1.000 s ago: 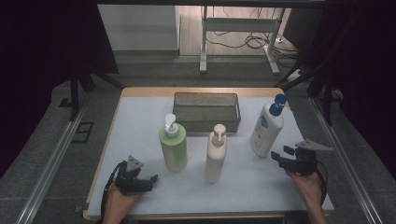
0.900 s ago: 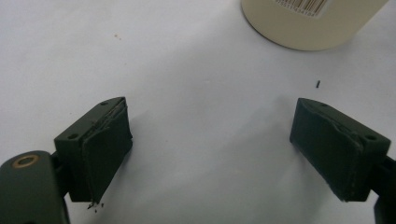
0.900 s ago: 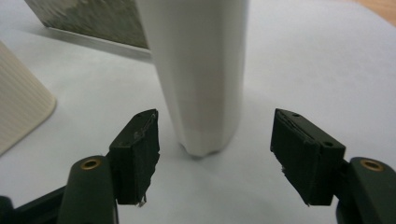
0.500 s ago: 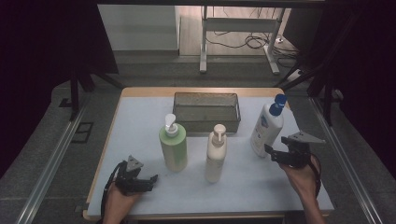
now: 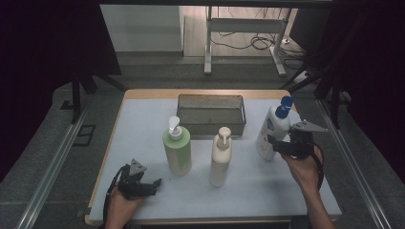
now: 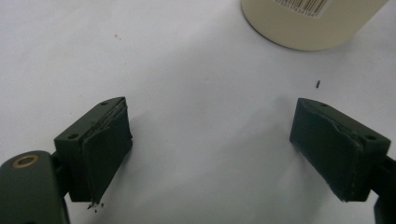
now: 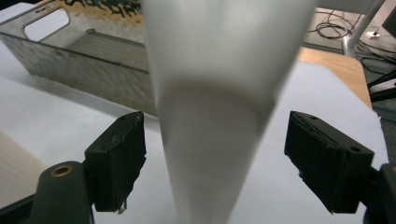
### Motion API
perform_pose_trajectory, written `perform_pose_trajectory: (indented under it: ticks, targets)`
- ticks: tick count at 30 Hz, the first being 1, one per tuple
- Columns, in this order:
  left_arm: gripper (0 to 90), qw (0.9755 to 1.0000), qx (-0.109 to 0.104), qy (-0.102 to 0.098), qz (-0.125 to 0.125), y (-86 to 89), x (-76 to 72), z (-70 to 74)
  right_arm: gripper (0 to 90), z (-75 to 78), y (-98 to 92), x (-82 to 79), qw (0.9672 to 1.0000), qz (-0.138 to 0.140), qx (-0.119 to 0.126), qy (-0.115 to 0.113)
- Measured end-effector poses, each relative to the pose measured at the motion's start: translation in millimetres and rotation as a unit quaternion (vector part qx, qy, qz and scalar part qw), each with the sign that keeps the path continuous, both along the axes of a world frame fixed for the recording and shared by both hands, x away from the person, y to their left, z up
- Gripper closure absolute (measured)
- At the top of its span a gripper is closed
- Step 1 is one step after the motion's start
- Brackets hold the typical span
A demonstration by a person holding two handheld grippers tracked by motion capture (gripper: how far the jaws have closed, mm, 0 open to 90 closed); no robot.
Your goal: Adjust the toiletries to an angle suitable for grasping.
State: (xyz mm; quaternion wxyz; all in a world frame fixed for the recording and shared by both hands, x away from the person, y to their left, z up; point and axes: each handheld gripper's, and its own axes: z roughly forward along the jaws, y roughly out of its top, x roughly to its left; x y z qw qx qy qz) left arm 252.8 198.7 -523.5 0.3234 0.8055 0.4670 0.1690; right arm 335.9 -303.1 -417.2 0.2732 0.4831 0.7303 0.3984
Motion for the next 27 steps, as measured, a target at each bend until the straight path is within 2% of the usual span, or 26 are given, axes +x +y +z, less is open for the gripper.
perform_pose_trajectory:
  ticks: [5,11,16,18,23,27]
  targets:
    - [12.1,1.0000,0.000,0.000,0.000,0.0,0.0,0.0,21.7,1.4,10.1,11.9,0.9998,-0.017,-0.010,-0.005]
    - [12.1,1.0000,0.000,0.000,0.000,0.0,0.0,0.0,22.9,-1.6,14.6,18.4,0.9995,-0.026,-0.017,-0.005]
    - [12.1,1.0000,0.000,0.000,0.000,0.0,0.0,0.0,35.3,-3.9,21.1,22.3,0.9987,-0.037,-0.030,-0.017]
    - [12.1,1.0000,0.000,0.000,0.000,0.0,0.0,0.0,37.2,-3.7,21.3,21.2,0.9985,-0.040,-0.032,-0.020]
    - [12.1,1.0000,0.000,0.000,0.000,0.0,0.0,0.0,39.5,-3.9,17.3,18.8,0.9991,-0.035,-0.013,-0.019]
    - [12.1,1.0000,0.000,0.000,0.000,0.1,0.1,0.0,40.2,-2.3,17.9,16.7,0.9994,-0.025,-0.015,-0.020]
